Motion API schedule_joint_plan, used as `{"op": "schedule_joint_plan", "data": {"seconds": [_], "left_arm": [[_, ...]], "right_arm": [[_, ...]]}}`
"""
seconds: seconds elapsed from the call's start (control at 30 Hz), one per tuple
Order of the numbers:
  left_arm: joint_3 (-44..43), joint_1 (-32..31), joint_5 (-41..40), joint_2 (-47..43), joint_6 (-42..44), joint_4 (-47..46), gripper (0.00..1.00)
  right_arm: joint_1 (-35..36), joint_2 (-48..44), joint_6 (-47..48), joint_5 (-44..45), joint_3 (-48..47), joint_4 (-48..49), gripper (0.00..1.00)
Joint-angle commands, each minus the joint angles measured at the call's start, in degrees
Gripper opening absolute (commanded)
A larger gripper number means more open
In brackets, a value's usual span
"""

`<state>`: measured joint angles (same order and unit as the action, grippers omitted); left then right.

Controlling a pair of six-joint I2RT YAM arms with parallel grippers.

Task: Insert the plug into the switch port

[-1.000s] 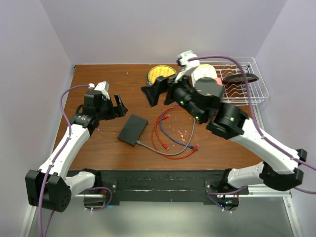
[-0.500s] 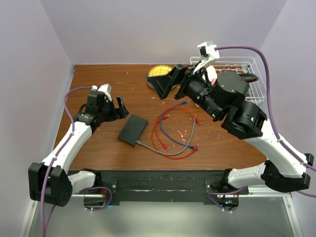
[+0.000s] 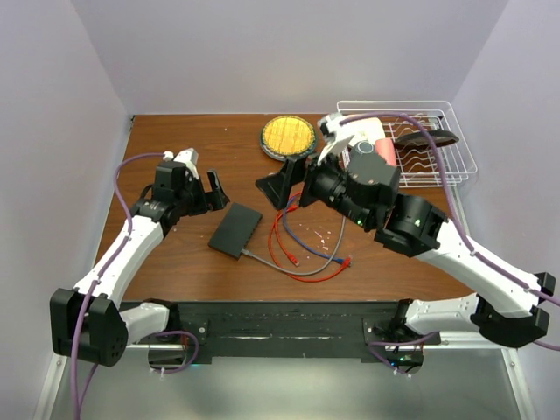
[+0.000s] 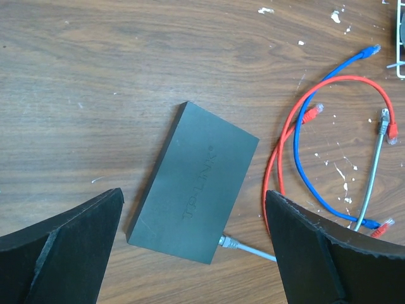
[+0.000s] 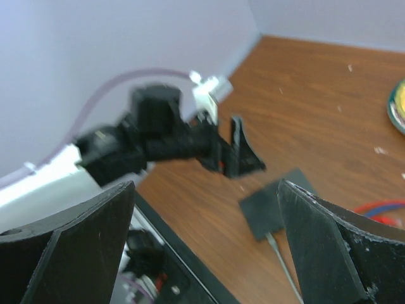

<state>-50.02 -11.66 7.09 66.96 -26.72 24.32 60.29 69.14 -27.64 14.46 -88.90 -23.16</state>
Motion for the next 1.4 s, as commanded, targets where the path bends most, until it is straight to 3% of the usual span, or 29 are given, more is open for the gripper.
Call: {"op": "schedule_joint_plan", "data": {"seconds": [0.0, 0.1, 0.27, 0.67, 0.87, 1.37], "left_arm": [[-4.9, -3.44, -2.86, 1.32, 1.93, -0.16, 1.0], [-8.95, -8.7, -6.65, 5.53, 2.46, 1.17, 1.0], [-15.19, -12.86, -6.39, 14.31, 2.55, 0.21, 0.98], [-35.75, -23.84, -9.46, 37.61, 9.31, -0.67, 0.91], [-41.73, -25.69, -7.71, 45.52, 13.0, -3.83, 0.89], [-46.13, -27.01, -1.12, 56.88, 18.11, -10.78, 0.8]], "right_arm": [[-0.35, -4.45, 1.0, 6.71, 6.28, 2.78, 0.99], [-0.44, -5.07, 2.15, 12.42, 8.56, 0.93, 0.99], [-1.32, -6.04, 0.92, 15.34, 13.31, 0.75, 0.99], [-9.13, -7.09, -3.21, 7.44, 21.92, 1.62, 0.99], [-14.67, -9.64, -4.97, 2.68, 25.71, 1.71, 0.99], [-16.26, -12.28, -6.55, 2.42, 27.38, -0.66, 0.98]]}}
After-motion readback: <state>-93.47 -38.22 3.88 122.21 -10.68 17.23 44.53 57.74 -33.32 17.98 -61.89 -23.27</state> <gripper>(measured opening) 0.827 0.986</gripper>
